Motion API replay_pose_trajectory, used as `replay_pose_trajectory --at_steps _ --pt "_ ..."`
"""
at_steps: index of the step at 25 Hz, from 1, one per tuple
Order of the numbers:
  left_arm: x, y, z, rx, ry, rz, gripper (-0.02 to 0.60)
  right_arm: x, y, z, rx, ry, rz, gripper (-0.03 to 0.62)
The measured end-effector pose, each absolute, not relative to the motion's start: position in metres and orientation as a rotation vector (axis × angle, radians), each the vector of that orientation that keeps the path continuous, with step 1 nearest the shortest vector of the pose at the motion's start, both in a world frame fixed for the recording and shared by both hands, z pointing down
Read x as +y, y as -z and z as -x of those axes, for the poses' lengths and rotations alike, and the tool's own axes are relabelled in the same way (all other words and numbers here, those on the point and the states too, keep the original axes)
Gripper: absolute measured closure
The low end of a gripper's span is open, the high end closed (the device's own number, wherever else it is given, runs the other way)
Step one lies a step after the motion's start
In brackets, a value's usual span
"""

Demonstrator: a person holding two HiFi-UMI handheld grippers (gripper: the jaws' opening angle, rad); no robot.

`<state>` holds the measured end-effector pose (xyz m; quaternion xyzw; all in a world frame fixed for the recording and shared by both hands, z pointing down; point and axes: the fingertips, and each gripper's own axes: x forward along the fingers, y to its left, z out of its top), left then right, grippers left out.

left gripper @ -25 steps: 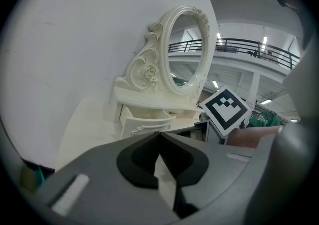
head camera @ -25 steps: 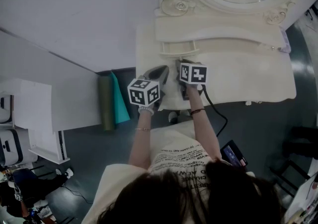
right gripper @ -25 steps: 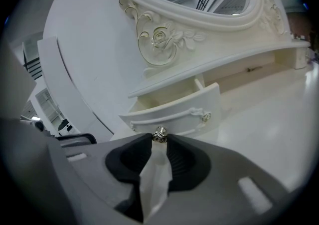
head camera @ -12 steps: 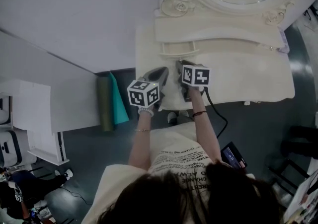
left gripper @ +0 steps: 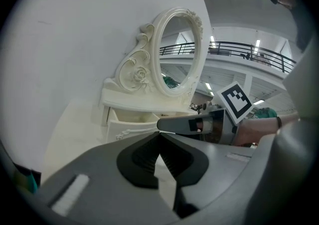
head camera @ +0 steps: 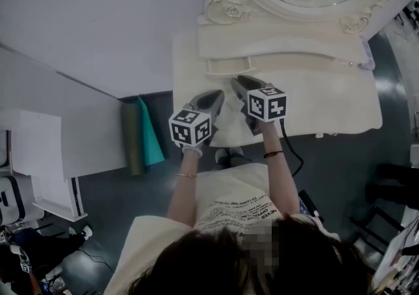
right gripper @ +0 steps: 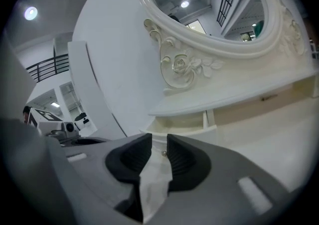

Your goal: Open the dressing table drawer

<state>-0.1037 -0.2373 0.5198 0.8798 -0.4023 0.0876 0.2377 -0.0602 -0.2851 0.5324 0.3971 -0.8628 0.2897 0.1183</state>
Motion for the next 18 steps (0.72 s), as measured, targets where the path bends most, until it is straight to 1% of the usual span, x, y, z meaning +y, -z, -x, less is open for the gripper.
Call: replay_pose_trajectory --at_steps 8,18 --pt "-0.233 -0.502 0.096 -1.092 -0.237 -2.495 0.583 -0.272 -0.511 0.063 -2.609 -0.692 -1.047 0.495" --pt "-0.233 -0.477 0.101 -1.122 -0.175 -2.562 0.583 -0.261 -0.472 0.074 -2.758 -0.625 -0.995 0.55"
